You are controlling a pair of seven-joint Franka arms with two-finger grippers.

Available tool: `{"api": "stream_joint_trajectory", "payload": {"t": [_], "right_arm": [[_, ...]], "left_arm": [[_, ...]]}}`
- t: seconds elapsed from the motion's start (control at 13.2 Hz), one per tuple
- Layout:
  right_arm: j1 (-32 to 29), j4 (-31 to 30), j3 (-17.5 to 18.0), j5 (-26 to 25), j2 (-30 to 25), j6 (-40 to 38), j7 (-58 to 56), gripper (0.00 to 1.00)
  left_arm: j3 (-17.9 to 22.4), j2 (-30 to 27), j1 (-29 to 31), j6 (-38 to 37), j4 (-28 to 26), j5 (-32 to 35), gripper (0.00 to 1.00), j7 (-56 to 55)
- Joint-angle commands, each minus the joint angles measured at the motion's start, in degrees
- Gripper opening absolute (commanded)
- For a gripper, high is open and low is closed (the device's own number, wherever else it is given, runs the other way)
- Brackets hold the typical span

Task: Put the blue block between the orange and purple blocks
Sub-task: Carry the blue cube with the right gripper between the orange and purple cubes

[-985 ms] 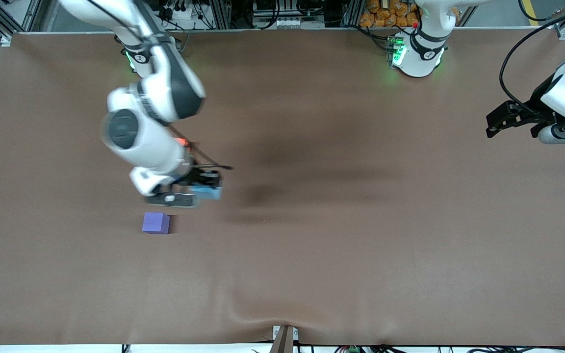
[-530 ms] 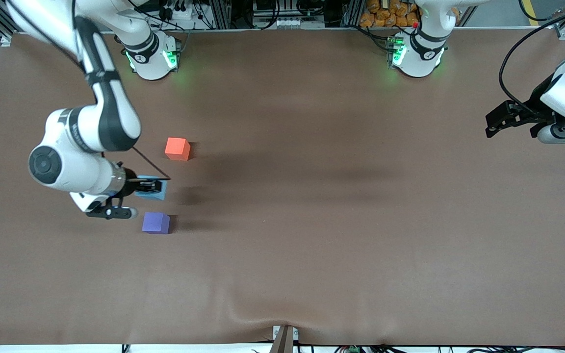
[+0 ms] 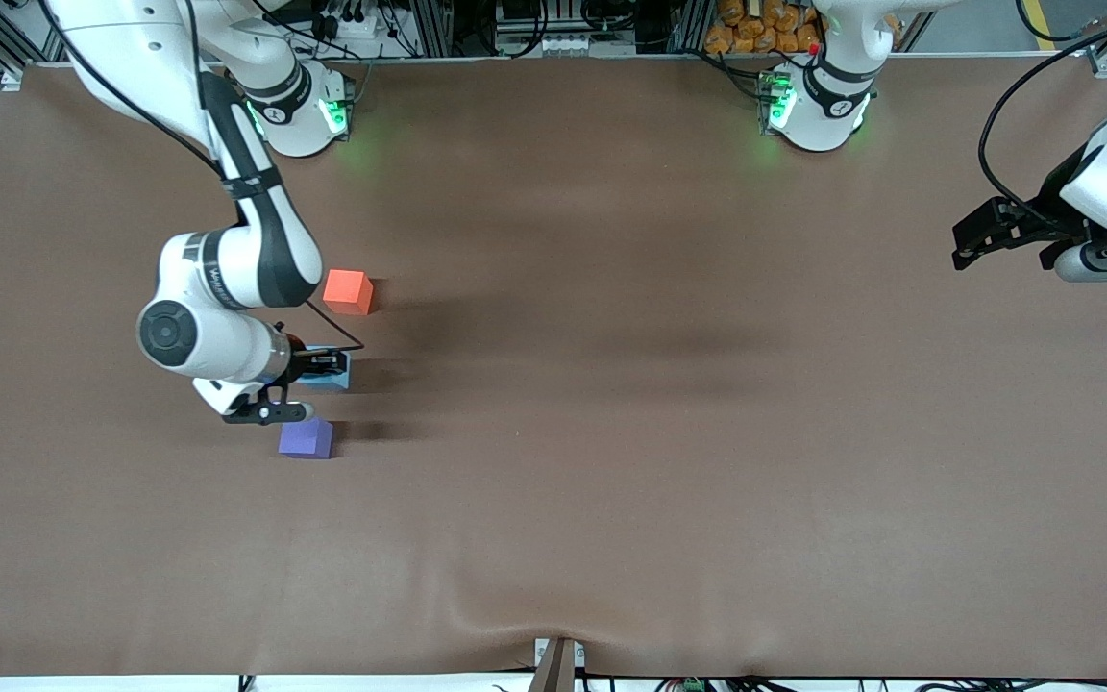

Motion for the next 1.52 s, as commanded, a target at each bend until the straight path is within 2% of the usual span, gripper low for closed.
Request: {"api": "stream_joint_trajectory", "payload": {"t": [0.0, 0.53, 0.83, 1.21, 1.44], "right_arm": [[-0.55, -1.15, -0.14, -0.35, 0.96, 0.95, 0.28, 0.00], [-3.01, -1.24, -0.14, -0.44, 2.55, 1.39, -0.33, 0.00], [-2.92, -5.80, -0.06, 0.17, 2.29, 8.67, 0.28, 0.00], [-2.31, -6.42, 0.03, 3.25, 1.76, 8.51, 0.55, 0.00], [-0.56, -6.95, 0.03, 3.25, 1.24, 8.51, 2.74, 0.00]], "left_arm": [[0.01, -0.17, 0.40, 0.30, -0.19, -1.35, 1.00, 0.65], [0.01, -0.08, 0.48, 0.38, -0.28, -1.35, 1.00, 0.65], [0.01, -0.08, 0.48, 0.82, -0.28, -1.35, 1.00, 0.65], [0.09, -0.08, 0.57, 0.82, -0.45, -1.35, 1.00, 0.74], [0.09, -0.26, 0.66, 0.74, -0.54, -1.26, 1.00, 0.65]]}}
